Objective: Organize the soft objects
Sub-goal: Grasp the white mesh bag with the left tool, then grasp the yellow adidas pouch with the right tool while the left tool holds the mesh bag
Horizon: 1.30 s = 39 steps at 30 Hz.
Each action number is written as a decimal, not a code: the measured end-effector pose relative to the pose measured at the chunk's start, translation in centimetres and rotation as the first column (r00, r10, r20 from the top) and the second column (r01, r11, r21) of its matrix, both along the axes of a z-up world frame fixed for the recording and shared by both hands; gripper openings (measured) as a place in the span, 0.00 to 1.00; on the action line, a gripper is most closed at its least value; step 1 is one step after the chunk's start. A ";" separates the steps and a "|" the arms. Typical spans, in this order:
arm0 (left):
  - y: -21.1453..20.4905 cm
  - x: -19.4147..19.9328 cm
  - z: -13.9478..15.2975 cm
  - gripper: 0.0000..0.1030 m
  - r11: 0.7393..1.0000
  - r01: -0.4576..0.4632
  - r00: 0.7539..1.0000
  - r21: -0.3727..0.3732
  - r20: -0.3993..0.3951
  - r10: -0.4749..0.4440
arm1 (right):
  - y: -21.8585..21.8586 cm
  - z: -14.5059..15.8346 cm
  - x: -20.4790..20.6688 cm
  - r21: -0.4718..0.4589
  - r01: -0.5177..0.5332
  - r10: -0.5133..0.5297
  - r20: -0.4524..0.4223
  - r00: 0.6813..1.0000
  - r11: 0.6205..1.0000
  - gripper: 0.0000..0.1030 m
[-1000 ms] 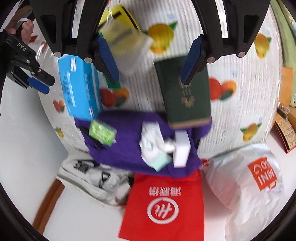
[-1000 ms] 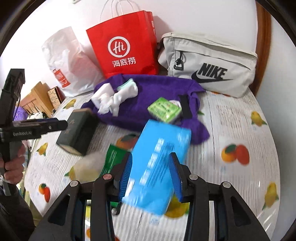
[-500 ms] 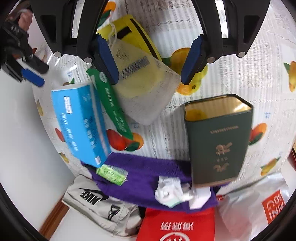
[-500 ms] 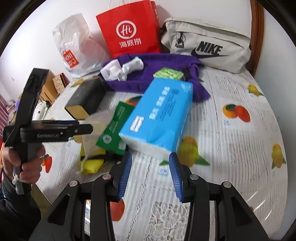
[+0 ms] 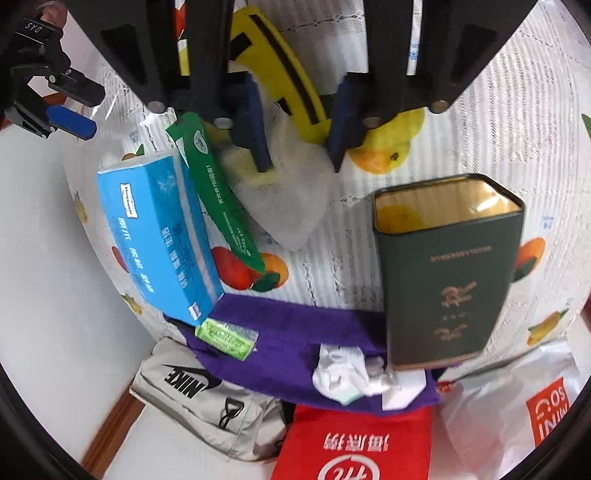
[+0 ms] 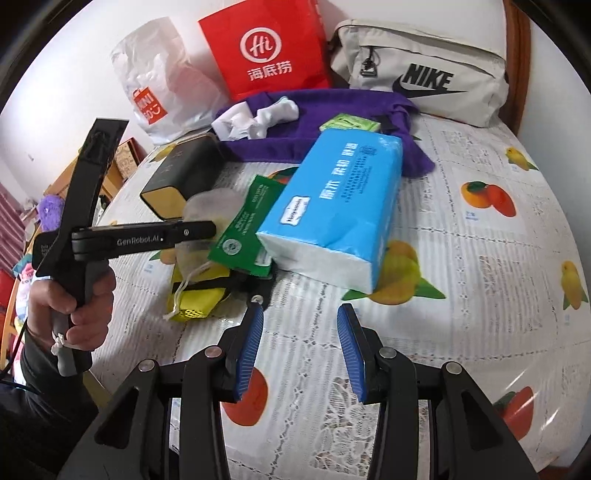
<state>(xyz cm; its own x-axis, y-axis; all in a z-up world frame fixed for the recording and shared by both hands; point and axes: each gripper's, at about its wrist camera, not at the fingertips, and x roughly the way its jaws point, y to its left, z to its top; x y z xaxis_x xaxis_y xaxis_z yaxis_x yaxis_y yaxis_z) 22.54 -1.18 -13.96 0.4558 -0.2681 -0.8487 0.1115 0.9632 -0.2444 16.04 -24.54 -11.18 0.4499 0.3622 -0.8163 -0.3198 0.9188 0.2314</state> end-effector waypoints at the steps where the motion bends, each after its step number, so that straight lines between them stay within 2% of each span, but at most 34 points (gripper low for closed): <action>1: 0.1 -0.2 0.2 0.23 1.000 -0.001 1.000 0.001 0.004 0.001 | 0.2 0.0 -0.1 0.002 -0.006 0.006 0.003 1.000 1.000 0.41; 6: 1.0 -1.3 1.4 0.19 1.000 0.011 1.000 -0.010 0.022 -0.010 | 1.2 0.1 -0.1 0.016 -0.025 0.025 0.015 1.000 1.000 0.41; 14: 4.0 -3.4 2.6 0.13 0.999 -0.047 0.998 0.004 0.040 0.047 | 4.2 0.1 0.8 0.031 -0.088 0.087 0.040 0.995 0.996 0.40; 23: 7.9 -5.2 1.1 0.13 0.990 -0.130 0.991 0.056 0.021 0.129 | 8.0 -1.6 2.2 -0.014 -0.133 0.134 0.036 0.990 0.991 0.41; 26: 9.1 -5.4 0.3 0.13 0.987 -0.155 0.988 0.035 0.000 0.155 | 8.8 -2.1 2.4 -0.038 -0.140 0.141 0.035 0.989 0.989 0.41; 30: 9.7 -5.6 -0.6 0.13 0.986 -0.166 0.986 0.007 -0.019 0.166 | 9.4 -2.1 2.3 0.012 -0.164 0.164 0.008 0.986 0.986 0.41; 33: 9.7 -5.6 -1.1 0.13 0.987 -0.163 0.986 0.003 -0.028 0.163 | 10.0 -2.1 1.7 0.051 -0.198 0.199 -0.018 0.980 0.979 0.53; 35: 9.6 -5.6 -1.4 0.13 0.987 -0.162 0.986 -0.005 -0.031 0.162 | 10.6 -2.1 1.3 0.073 -0.215 0.217 -0.020 0.976 0.974 0.67; 37: 9.6 -5.6 -1.4 0.13 0.987 -0.163 0.986 -0.011 -0.031 0.162 | 11.2 -2.3 1.0 0.061 -0.227 0.229 -0.021 0.973 0.972 0.72; 39: 9.5 -5.7 -1.4 0.13 0.988 -0.156 0.987 -0.014 -0.030 0.155 | 11.7 -2.7 0.8 0.052 -0.226 0.228 -0.033 0.973 0.973 0.73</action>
